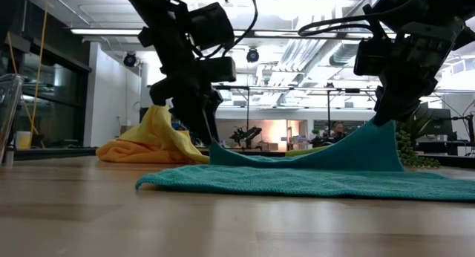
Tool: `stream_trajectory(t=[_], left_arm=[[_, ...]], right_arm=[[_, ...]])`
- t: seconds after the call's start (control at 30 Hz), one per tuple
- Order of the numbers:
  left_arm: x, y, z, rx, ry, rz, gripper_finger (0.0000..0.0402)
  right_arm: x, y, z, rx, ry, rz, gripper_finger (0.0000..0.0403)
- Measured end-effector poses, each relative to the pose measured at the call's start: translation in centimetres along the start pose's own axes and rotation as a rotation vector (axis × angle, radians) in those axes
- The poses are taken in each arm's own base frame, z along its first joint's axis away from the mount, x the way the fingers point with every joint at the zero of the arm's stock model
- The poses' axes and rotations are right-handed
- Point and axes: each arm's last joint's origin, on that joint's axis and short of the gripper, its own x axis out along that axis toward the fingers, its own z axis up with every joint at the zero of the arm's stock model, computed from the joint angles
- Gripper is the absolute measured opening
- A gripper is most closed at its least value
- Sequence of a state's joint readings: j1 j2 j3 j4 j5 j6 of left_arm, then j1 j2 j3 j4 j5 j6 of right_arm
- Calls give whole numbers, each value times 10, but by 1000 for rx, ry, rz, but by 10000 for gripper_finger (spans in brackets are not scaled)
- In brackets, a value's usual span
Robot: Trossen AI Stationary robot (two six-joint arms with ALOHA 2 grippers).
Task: Fold microfiber towels
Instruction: Fold the blue microfiber cloth
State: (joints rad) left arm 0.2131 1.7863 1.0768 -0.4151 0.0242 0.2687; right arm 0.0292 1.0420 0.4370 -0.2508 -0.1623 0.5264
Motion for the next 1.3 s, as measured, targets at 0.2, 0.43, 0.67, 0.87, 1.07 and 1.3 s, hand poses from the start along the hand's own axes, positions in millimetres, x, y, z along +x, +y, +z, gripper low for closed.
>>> stream_trajectory(t=[0.2,0.43,0.67,0.87,1.07,1.3], left_arm=[[0,-3,4,7,-27,40,187],[1,-5,4,22,-25,39,154],[0,-3,4,38,-24,72,109],[0,-3,3,38,-8,68,95],[0,-3,2,38,-1,65,101],[0,-3,2,38,6,67,101]], right_arm=[[0,0,0,1,0,0,0],[0,0,0,16,0,0,0],[0,0,0,16,0,0,0],[0,0,0,17,0,0,0],[0,0,0,17,0,0,0],[0,0,0,16,0,0,0]])
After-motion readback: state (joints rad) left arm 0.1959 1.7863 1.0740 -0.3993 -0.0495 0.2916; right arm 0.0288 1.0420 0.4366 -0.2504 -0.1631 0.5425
